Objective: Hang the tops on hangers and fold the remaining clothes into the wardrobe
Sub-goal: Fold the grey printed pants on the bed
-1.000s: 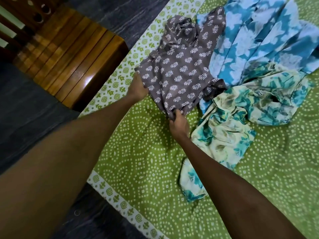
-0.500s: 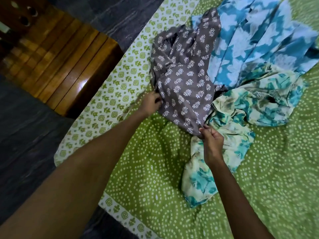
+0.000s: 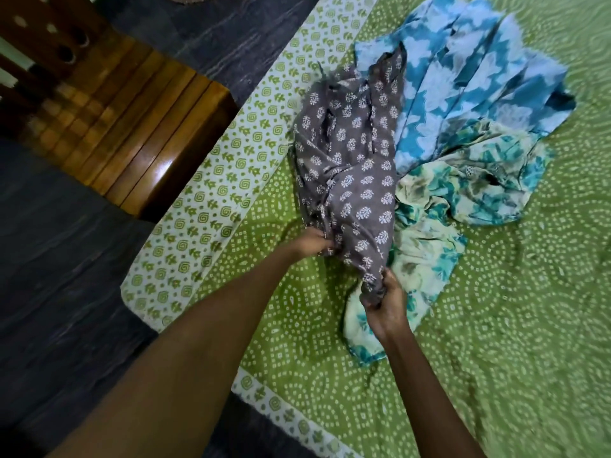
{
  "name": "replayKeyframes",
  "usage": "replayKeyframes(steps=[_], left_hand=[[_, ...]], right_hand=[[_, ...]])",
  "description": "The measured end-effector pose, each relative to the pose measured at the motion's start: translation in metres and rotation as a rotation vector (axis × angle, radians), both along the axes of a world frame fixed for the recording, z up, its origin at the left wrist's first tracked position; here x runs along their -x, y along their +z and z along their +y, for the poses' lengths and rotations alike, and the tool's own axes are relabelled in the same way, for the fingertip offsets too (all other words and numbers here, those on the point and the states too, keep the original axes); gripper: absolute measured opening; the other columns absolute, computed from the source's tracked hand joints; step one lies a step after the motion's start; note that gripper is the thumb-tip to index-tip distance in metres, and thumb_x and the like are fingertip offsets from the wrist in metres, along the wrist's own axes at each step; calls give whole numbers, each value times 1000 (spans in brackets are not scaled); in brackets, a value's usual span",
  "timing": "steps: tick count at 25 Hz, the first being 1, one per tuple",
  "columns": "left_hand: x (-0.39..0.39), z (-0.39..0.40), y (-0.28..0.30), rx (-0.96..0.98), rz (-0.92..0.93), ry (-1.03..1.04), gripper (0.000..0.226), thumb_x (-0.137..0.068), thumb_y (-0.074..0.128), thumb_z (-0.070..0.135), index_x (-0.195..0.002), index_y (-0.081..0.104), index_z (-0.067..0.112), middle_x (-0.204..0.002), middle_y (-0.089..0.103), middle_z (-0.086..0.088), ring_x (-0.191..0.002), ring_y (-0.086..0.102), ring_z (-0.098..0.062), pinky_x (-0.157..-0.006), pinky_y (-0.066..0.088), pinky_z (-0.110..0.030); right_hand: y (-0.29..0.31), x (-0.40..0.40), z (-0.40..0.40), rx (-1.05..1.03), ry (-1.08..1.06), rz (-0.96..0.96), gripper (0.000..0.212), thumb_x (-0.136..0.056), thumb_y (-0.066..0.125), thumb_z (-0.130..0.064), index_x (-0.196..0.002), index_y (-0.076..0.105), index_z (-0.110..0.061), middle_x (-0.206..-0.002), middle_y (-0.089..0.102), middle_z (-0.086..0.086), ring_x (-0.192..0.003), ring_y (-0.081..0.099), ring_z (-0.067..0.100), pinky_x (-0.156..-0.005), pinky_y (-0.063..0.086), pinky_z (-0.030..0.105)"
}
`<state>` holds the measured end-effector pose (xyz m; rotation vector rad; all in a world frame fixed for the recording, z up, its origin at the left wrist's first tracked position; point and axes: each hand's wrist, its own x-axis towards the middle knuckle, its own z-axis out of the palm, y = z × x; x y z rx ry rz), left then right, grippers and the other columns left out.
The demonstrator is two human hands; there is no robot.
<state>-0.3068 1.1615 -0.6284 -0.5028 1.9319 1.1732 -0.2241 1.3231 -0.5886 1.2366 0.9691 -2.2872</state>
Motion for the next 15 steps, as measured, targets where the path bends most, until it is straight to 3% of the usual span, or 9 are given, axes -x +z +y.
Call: replayKeyframes(steps=[3,7,9,12,15], left_hand=[[-48,13,-2,-119,190,457,23,-92,53,5,-111,61,-7,-98,61,-9,-81,56,-17,-83,42,-30],[-61,-5,57,-72,481,608,28,-94,52,10,-119,57,-3,-120,53,-6,-106,53,-18,-98,42,-31],[-59,-18,98,-119,532,665,22,-95,49,8,-113,60,0,-114,55,-4,-101,54,-15,-92,45,-28],[-58,-29,156,-235,386,873,21,-95,49,11,-103,64,-3,-91,65,-9,-77,61,-18,-72,50,-30],[-79,-35,213,-439,62,734,33,-99,44,29,-104,66,4,-85,72,-8,-66,68,-20,-57,56,-28]], right_hand=[[15,-7,25,-56,127,17,21,-95,49,-32,-80,58,-22,-43,48,-9,-29,34,1,-29,25,13],[64,14,53,-115,616,102,11,-92,53,-16,-81,53,-16,-41,40,-10,-28,28,0,-30,17,11],[90,24,52,-210,586,203,8,-95,50,-14,-91,57,-15,-50,56,-9,-36,45,2,-34,34,13],[133,26,43,-331,454,363,16,-97,47,-15,-104,61,-11,-74,72,-7,-63,67,7,-56,55,22],[181,14,27,-285,348,396,20,-100,40,-18,-101,58,-10,-71,72,-7,-60,67,7,-52,55,22]])
